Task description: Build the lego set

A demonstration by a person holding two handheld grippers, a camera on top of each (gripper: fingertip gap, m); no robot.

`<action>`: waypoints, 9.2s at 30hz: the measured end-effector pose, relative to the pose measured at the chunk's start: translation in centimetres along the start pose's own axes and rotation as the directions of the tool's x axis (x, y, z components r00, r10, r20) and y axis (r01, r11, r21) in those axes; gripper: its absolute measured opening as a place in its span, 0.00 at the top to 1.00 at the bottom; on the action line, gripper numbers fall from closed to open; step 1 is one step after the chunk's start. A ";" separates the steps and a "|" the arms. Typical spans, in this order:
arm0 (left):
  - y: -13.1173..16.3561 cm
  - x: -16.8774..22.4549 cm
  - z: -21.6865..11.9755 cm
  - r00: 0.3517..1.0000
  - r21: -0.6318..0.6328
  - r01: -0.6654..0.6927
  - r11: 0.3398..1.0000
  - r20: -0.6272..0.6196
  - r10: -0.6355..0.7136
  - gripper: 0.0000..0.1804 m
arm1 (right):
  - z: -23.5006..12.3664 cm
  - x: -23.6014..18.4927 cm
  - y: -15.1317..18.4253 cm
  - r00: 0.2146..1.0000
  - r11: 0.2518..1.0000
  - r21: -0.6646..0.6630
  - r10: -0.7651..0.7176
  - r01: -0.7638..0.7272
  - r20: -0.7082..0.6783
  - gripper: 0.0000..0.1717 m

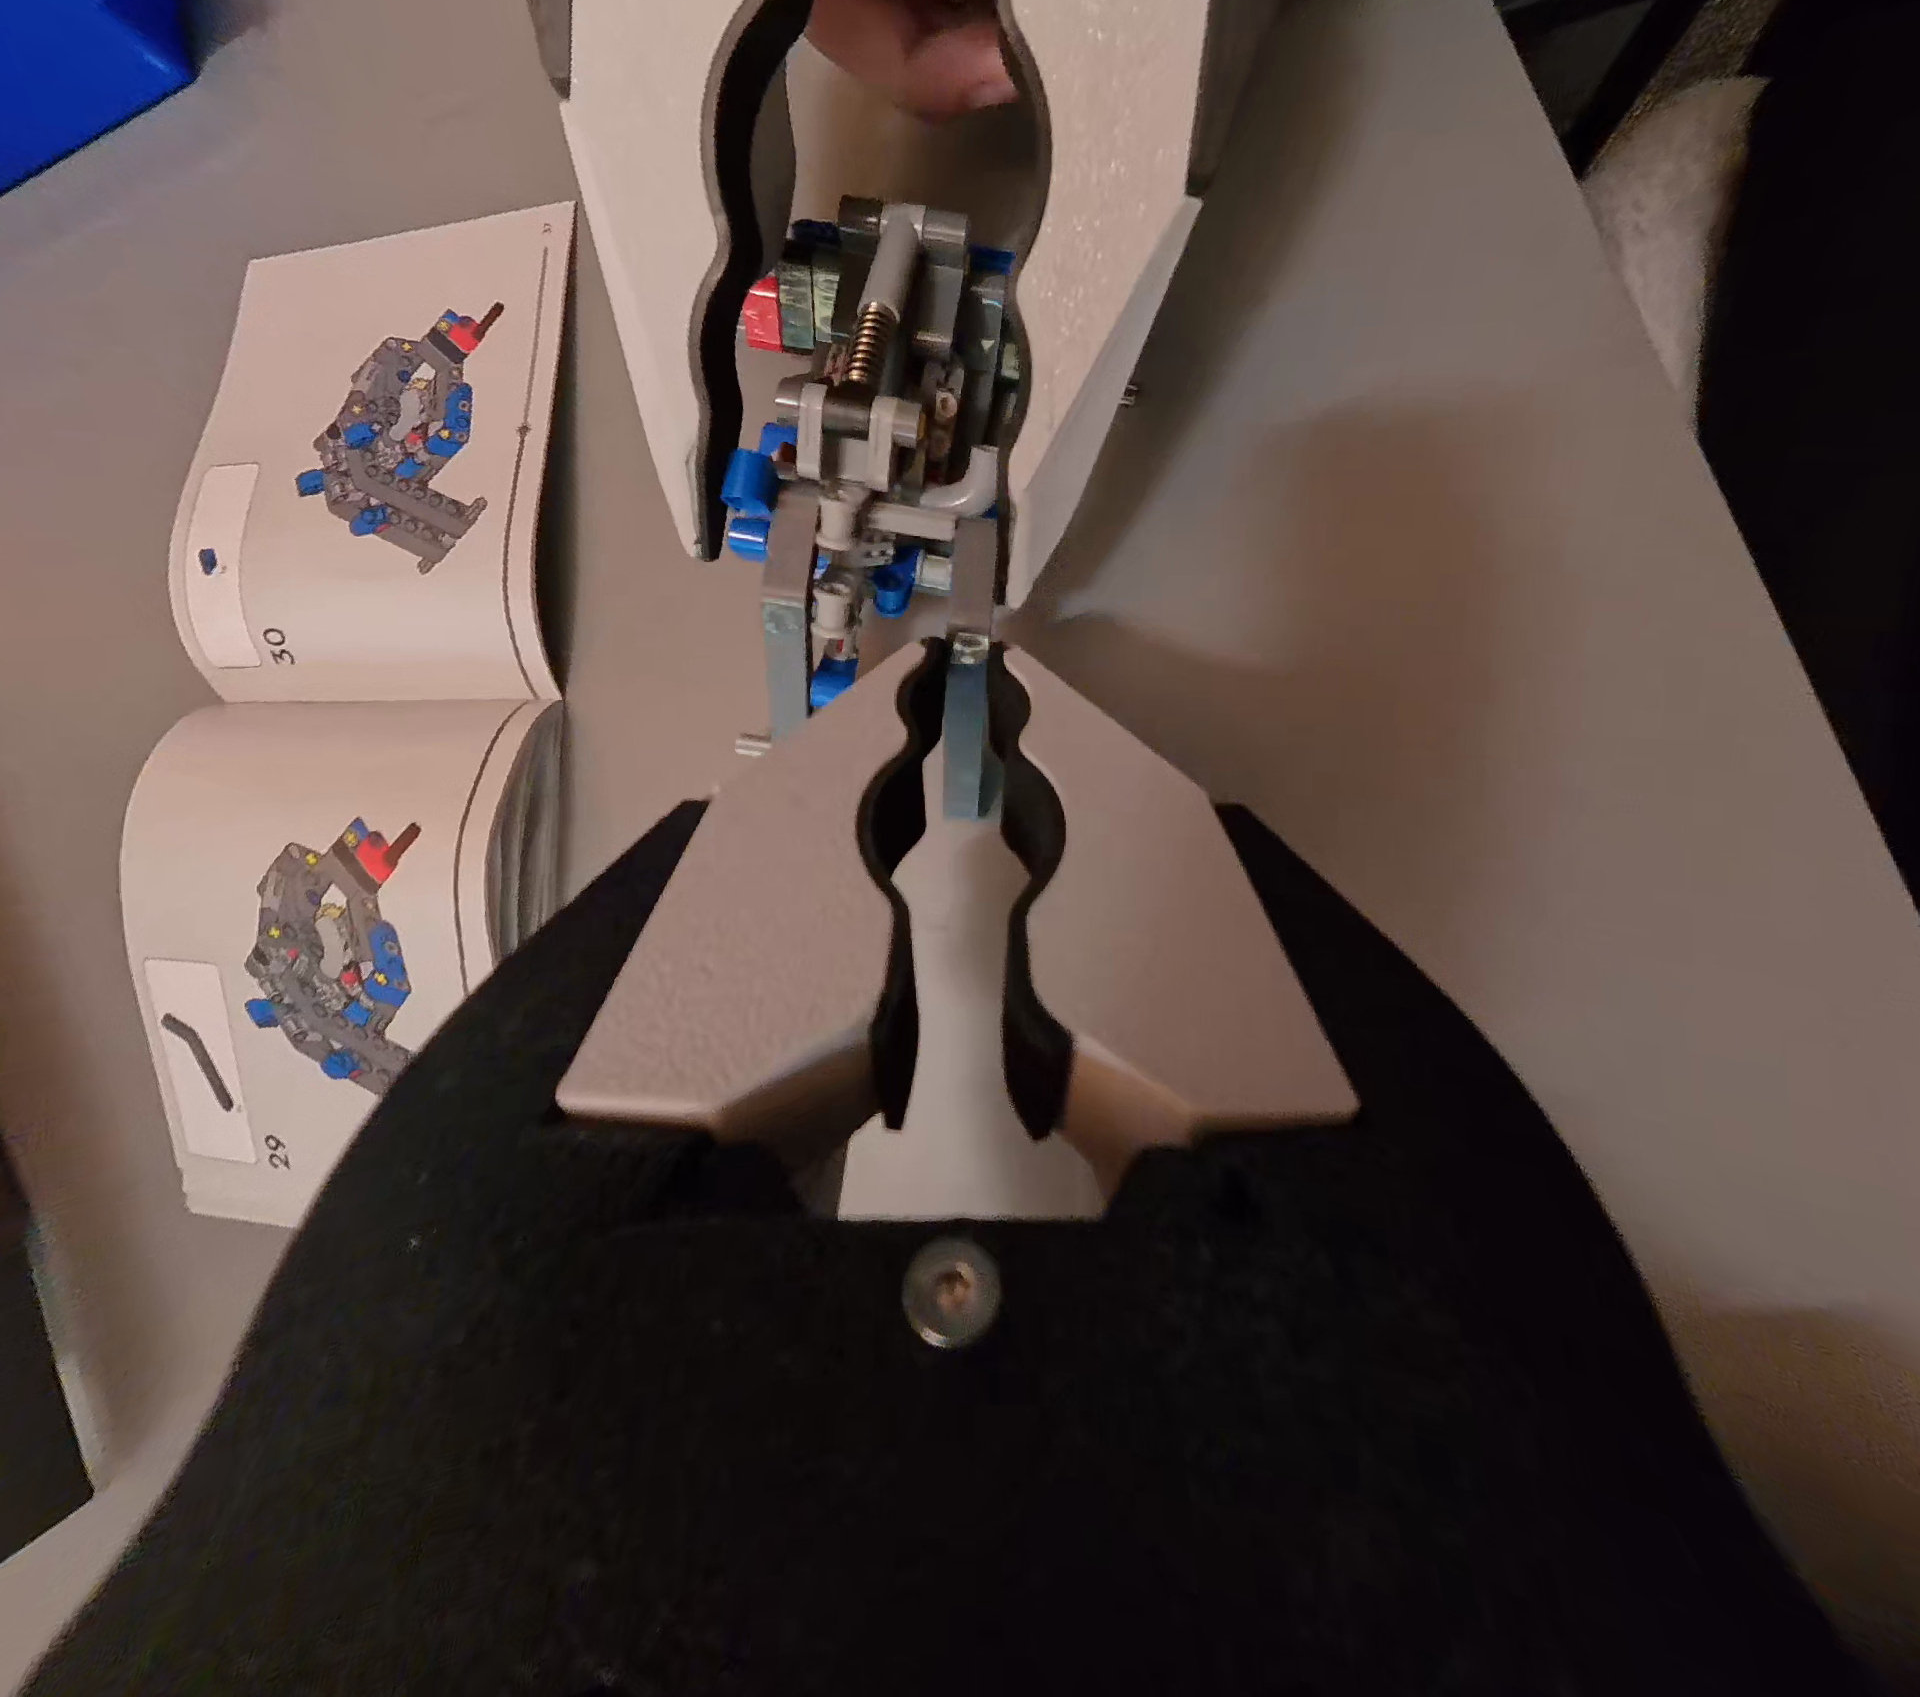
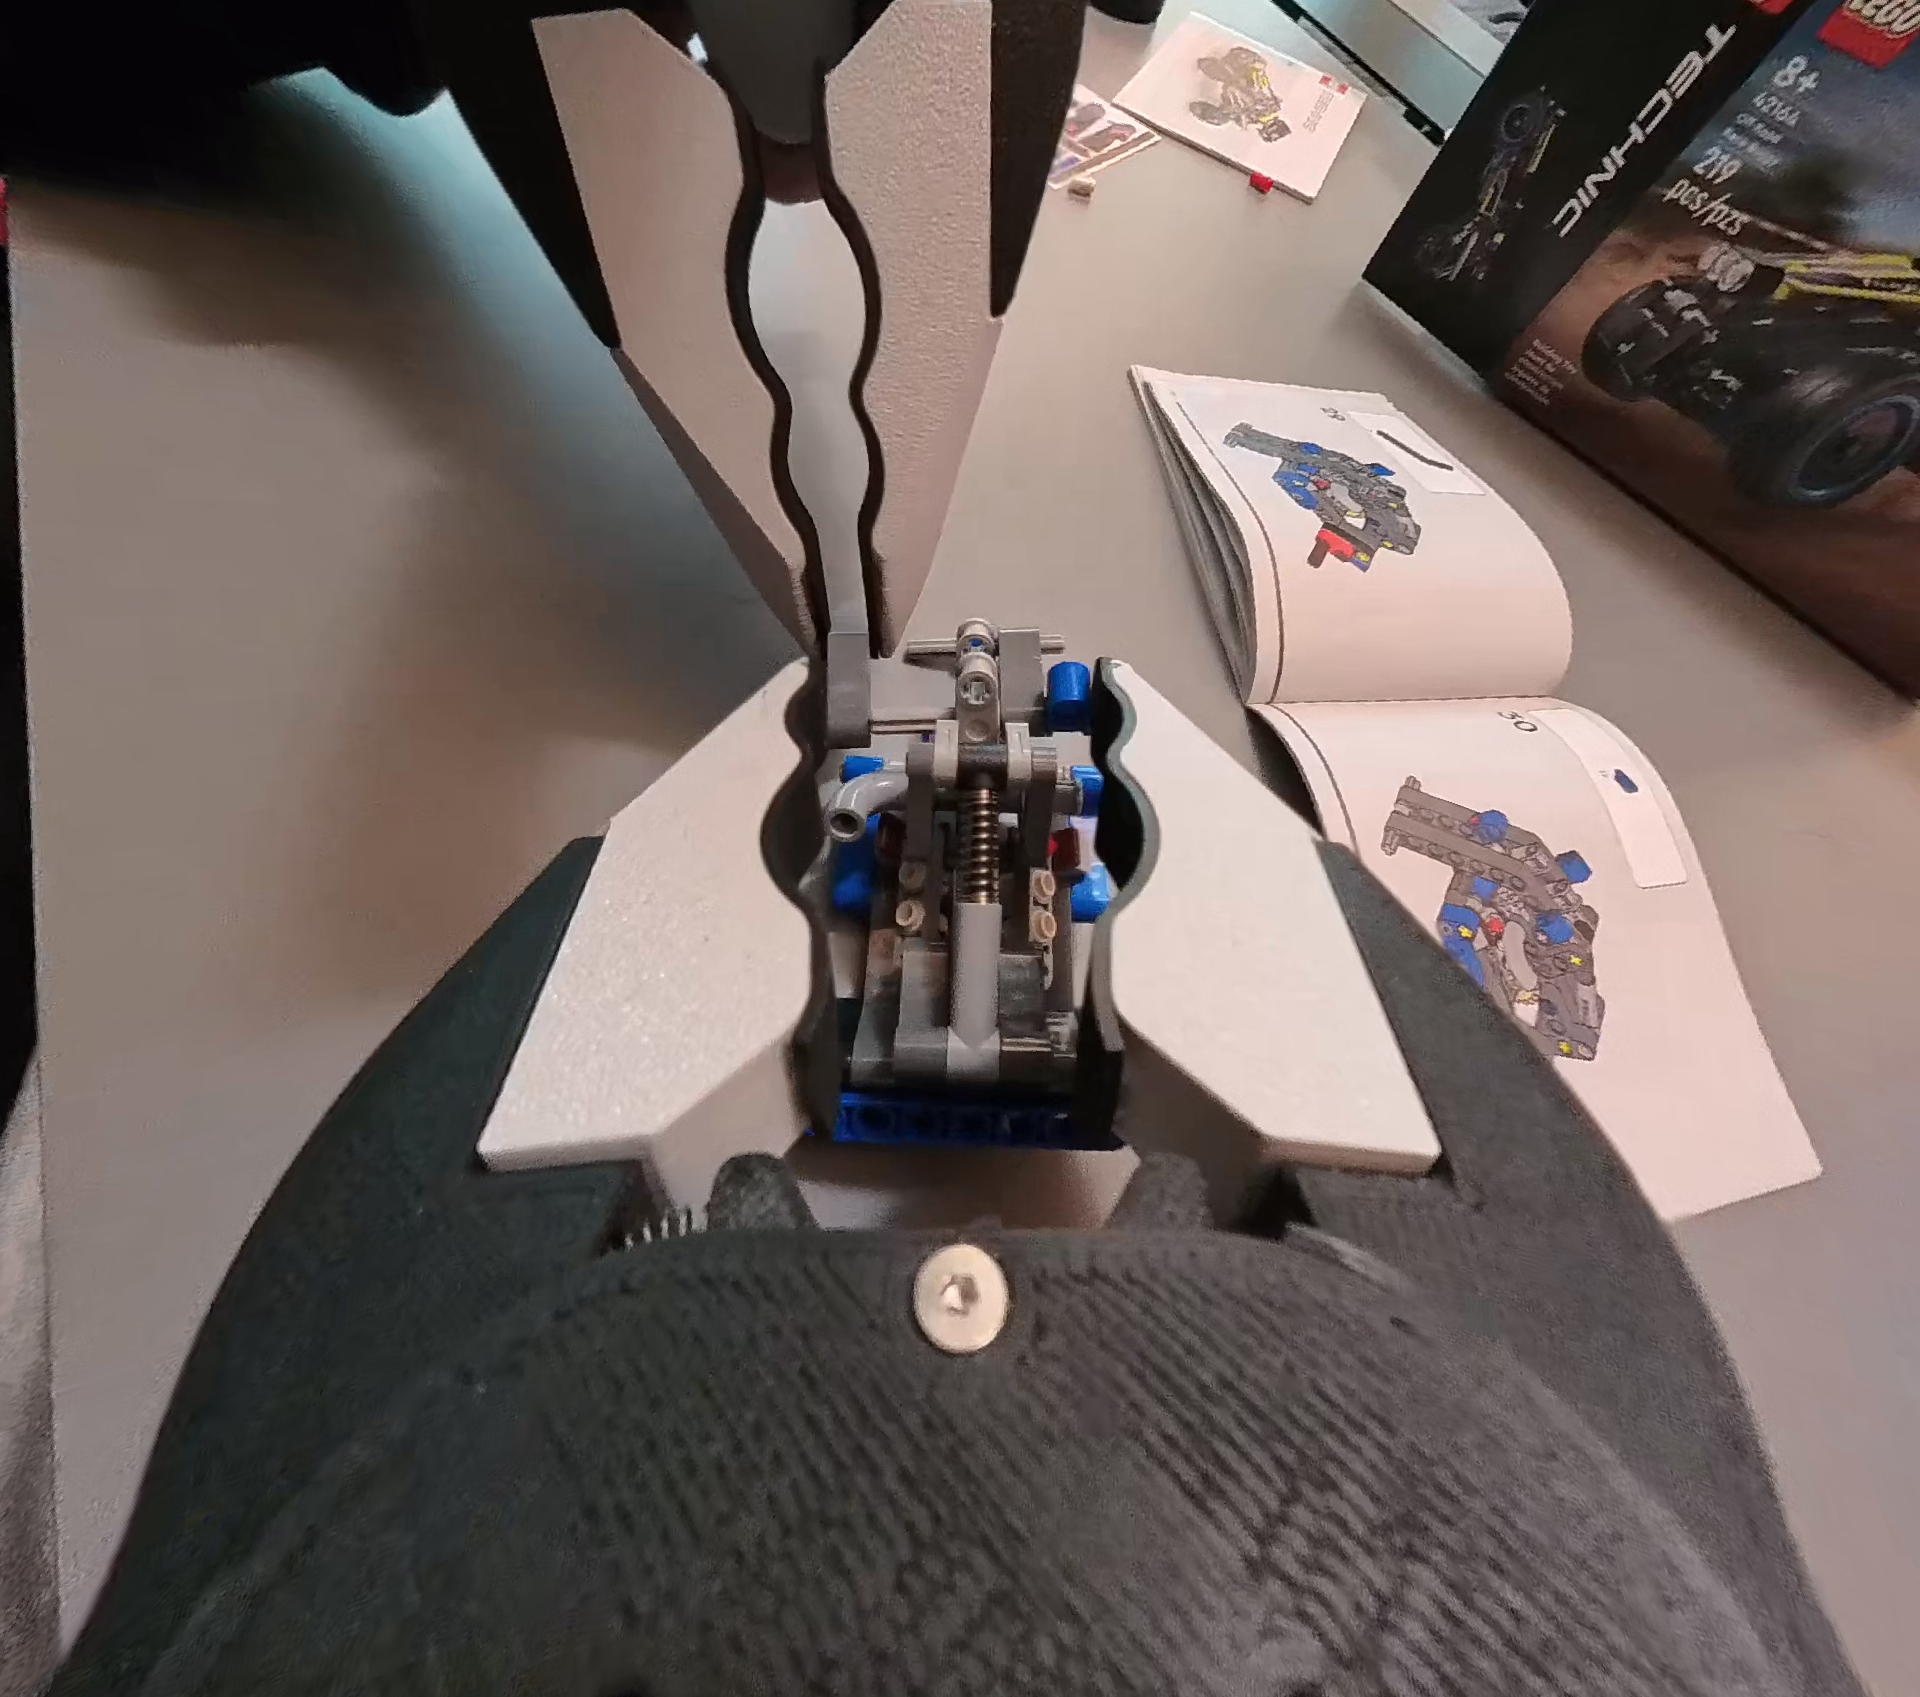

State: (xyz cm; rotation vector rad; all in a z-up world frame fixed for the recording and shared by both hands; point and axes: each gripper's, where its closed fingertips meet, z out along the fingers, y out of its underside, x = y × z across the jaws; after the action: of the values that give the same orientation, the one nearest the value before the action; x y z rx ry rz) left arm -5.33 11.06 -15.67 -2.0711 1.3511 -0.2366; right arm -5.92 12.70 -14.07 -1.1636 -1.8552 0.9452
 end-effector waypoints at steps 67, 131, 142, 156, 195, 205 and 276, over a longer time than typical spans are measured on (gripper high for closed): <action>2.3 -1.3 1.1 0.993 0.067 -0.081 0.994 0.088 0.075 0.71 | -0.5 -0.4 0.5 0.992 0.992 0.046 -0.122 0.120 0.044 0.73; 2.3 -1.2 1.1 0.991 0.186 -0.042 0.982 0.130 0.018 0.75 | -0.6 -0.8 0.5 0.986 0.987 0.057 -0.156 0.153 0.064 0.74; 2.2 -1.1 1.4 0.992 0.163 -0.047 0.985 0.126 0.027 0.81 | -0.5 -0.8 0.4 0.986 0.987 0.060 -0.153 0.150 0.066 0.76; 1.3 -1.1 1.4 0.989 0.148 -0.009 0.989 0.147 -0.013 0.81 | -1.1 -0.6 -0.1 0.988 0.984 0.105 -0.148 0.143 0.049 0.77; -0.9 -1.3 1.3 0.982 0.081 -0.015 0.997 0.189 -0.001 0.83 | -1.3 -0.6 0.5 0.989 0.988 0.072 -0.143 0.139 0.048 0.78; -0.9 -1.2 1.3 0.989 0.111 -0.002 0.994 0.146 -0.015 0.83 | -1.3 -0.6 0.6 0.990 0.991 0.067 -0.122 0.117 0.068 0.79; 1.5 1.4 2.1 0.981 0.161 0.116 0.980 -0.170 -0.088 0.81 | 0.4 -2.7 0.7 0.965 0.975 -0.181 -0.084 0.131 0.247 0.82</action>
State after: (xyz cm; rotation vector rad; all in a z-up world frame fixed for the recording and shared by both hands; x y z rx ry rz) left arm -4.83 10.35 -18.46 -2.0140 1.2706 -0.5569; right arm -5.12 10.36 -15.39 -1.0872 -2.2239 0.8876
